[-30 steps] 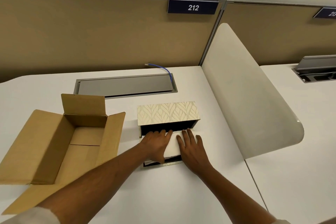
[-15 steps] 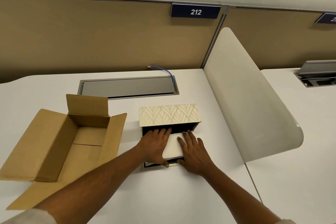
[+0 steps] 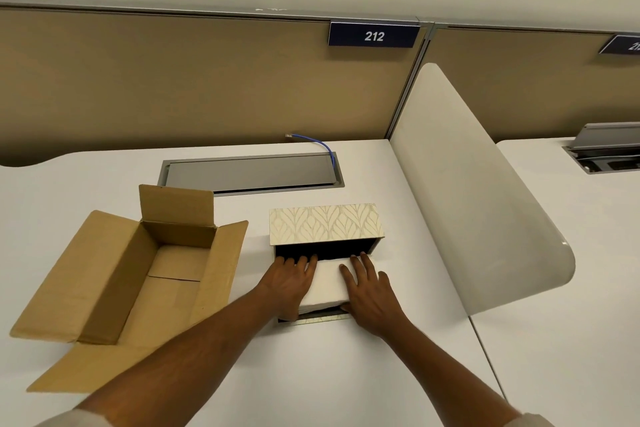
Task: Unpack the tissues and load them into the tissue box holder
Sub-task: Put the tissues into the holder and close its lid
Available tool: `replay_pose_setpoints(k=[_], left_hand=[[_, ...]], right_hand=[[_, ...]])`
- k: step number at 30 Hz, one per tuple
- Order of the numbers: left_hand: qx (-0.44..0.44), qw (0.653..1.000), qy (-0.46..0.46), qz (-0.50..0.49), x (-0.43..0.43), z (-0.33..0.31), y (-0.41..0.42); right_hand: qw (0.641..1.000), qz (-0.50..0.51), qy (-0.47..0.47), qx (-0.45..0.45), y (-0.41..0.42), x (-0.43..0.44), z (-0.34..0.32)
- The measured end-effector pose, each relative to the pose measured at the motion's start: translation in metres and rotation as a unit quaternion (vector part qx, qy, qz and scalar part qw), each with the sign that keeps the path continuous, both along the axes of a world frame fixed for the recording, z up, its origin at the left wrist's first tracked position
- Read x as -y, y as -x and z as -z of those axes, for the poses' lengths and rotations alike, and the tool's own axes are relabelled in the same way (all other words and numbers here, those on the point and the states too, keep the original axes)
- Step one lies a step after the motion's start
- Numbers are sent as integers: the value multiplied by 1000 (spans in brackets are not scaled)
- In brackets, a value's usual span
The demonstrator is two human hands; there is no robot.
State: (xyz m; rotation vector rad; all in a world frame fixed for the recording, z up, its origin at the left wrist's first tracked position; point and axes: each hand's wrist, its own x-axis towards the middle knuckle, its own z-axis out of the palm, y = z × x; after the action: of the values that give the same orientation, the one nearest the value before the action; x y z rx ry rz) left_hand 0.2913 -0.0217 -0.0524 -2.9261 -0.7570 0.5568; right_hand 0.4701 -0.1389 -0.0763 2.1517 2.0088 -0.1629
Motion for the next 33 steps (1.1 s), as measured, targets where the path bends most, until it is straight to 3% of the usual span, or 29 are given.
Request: replay_pose_setpoints(k=[14,18,21,23,25,29,33], left_hand=[[27,1000,-6,-16,3,9,-3],[147,989,-5,-31,7,-3,-4],[299,954,-32,0,9,-14,-7],[351,933,-69,41,2,-23,-13],[342,934,-95,48,-11,-35,-19],[223,966,-87,-99,-41,-51,-22],[136,975,-56,-169,-64,-42,-15]], right_hand=[[999,0,-35,3,1,3,-2],[996,1,-85,-10,-1,3,-10],[989,-19,-145,-37,-2,-1,-19],[981,-31,-186,-42,-3,-10,-27],[978,-36,-200,-38,-6,-25,-39],[987,-22,-155,-33,-17,-55,-58],[994,26,-94,-55,-31,-83,-60]])
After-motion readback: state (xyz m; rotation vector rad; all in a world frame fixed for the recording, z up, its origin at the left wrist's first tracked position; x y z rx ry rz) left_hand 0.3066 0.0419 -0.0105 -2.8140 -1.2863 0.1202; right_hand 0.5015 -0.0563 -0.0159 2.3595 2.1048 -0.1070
